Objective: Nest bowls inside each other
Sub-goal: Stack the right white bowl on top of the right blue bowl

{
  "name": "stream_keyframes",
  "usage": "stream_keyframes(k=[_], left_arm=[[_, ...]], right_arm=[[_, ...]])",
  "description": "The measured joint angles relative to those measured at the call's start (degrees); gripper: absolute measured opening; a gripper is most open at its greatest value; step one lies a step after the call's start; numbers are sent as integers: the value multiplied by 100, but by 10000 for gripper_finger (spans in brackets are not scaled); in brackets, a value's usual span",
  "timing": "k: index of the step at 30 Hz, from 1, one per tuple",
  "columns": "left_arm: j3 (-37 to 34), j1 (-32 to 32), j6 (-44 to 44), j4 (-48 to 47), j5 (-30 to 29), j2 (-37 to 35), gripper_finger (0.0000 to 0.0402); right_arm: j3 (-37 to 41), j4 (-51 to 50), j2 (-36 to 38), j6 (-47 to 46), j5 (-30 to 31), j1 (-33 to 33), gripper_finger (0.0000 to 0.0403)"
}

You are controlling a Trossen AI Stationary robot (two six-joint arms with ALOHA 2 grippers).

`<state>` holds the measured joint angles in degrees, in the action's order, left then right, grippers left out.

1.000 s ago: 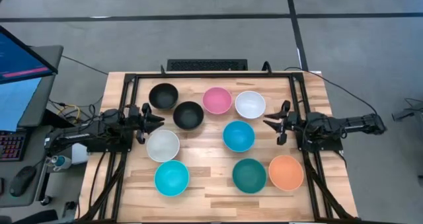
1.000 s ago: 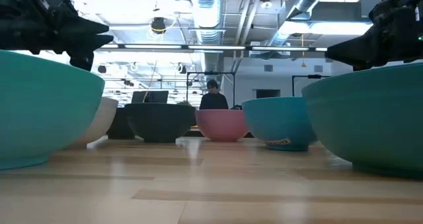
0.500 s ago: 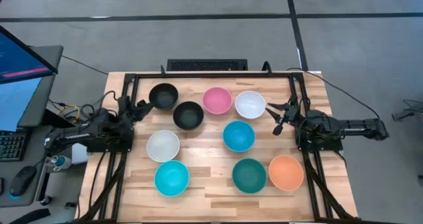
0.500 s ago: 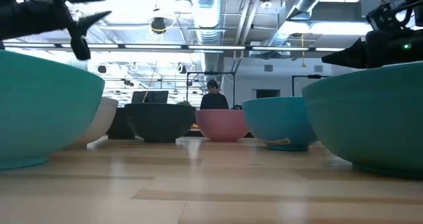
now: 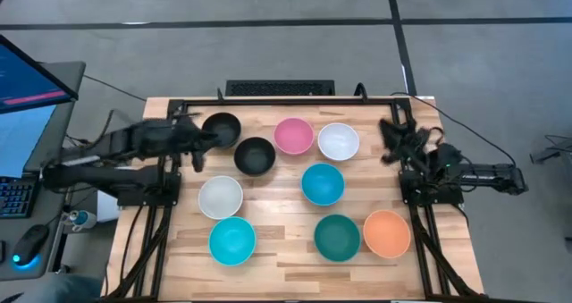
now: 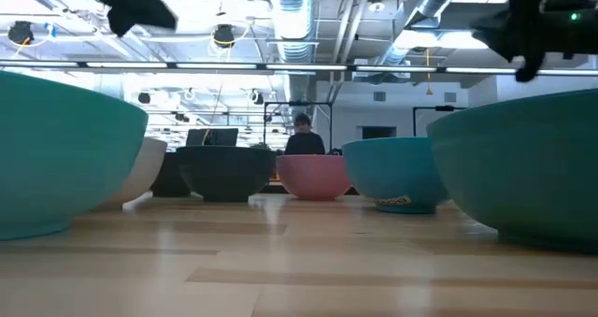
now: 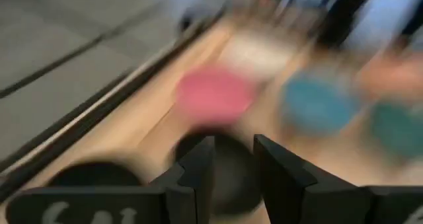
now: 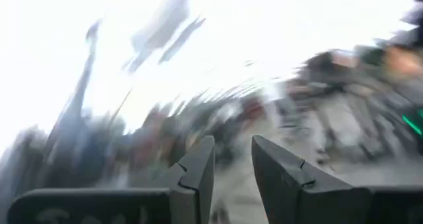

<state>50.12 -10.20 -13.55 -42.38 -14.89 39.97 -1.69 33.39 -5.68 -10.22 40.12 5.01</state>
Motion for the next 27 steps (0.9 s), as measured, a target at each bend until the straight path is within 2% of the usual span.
stream_keyframes(k=[2, 3, 5, 6, 8, 10, 13, 15, 19, 27], left_arm=[[581, -106, 248, -1276, -429, 677, 96], [820, -170, 376, -1833, -624, 1011, 96], [1168, -288, 618, -2501, -960, 1613, 96], [1285, -344, 783, -2626, -999, 1843, 96], [1405, -471, 1317, -2540, -635, 2218, 96], [1407, -654, 1786, -2228, 61, 2548, 96], [1407, -1002, 2034, -1997, 723, 3046, 96], [1407, -1249, 2216, -2001, 1159, 3313, 96], [1404, -1558, 2760, -1954, 1970, 3527, 86], [1403, -2339, 3957, -2019, 1940, 3306, 33]], right_arm=[[-38, -68, -3, -1151, 1141, 42, 120], [-36, -176, -3, -1416, 1599, 49, 119], [-36, -341, -14, -1465, 2231, 79, 117], [-40, -491, -30, -1399, 2309, 83, 117], [-29, -585, -28, -1410, 2287, 63, 118], [-44, -533, -23, -1555, 2282, 14, 118], [-42, -490, -25, -1645, 2202, -128, 118], [-42, -372, -25, -2029, 2014, -244, 118], [-42, -277, -25, -2427, 1857, -381, 118], [-42, -296, -25, -2471, 1773, -524, 122]])
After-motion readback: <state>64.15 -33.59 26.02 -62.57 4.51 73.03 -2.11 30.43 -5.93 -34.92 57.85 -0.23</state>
